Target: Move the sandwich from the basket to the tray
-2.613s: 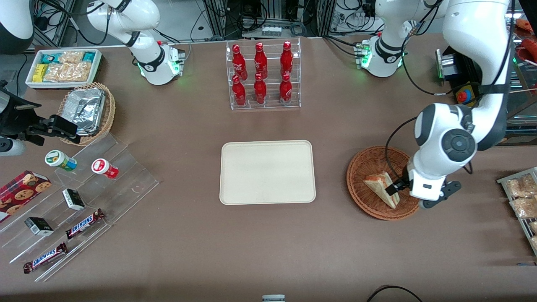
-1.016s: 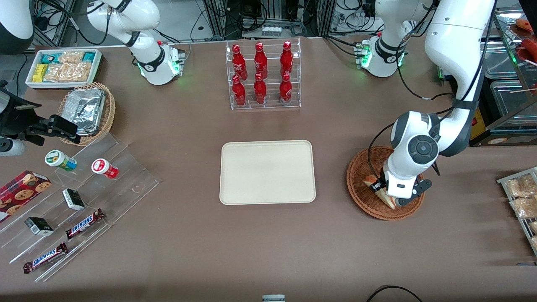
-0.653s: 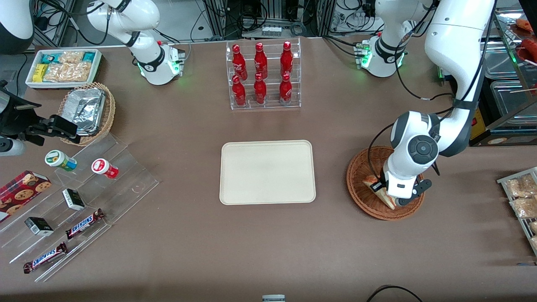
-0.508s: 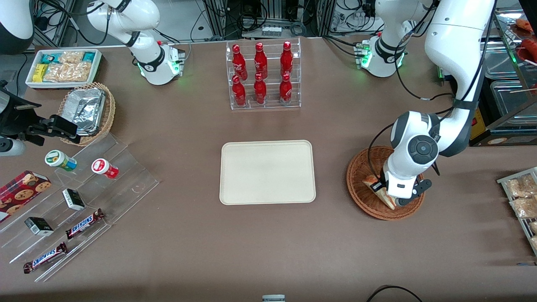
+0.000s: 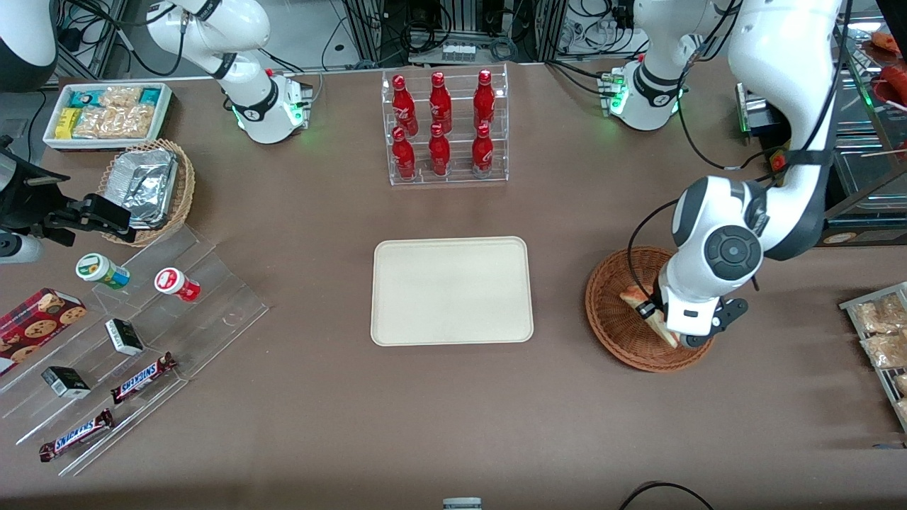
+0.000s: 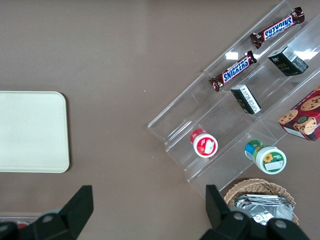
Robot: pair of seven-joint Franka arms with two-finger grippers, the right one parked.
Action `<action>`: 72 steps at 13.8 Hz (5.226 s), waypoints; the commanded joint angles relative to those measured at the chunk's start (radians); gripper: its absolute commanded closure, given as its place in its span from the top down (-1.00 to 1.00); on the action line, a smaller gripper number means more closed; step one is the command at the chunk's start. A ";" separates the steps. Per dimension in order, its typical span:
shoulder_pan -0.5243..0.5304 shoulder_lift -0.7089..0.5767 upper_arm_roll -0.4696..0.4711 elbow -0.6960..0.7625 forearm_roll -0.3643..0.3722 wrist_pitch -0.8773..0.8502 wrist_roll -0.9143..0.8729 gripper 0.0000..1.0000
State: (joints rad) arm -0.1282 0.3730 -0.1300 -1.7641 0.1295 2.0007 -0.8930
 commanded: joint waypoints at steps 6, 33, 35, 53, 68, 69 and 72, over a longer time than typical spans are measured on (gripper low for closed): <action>-0.135 -0.031 -0.025 0.149 -0.001 -0.226 -0.009 -1.00; -0.590 0.400 -0.022 0.397 -0.021 0.145 0.008 -1.00; -0.593 0.409 -0.022 0.397 -0.022 0.147 0.025 -1.00; -0.516 0.187 -0.014 0.393 -0.083 -0.118 0.016 0.98; -0.067 -0.144 -0.014 0.390 -0.163 -0.531 0.320 0.98; -0.024 -0.152 -0.014 0.390 -0.163 -0.546 0.377 0.98; 0.086 -0.170 -0.014 0.388 -0.163 -0.578 0.544 0.98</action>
State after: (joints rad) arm -0.1009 0.2356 -0.1323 -1.3478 -0.0160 1.4462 -0.4406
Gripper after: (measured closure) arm 0.004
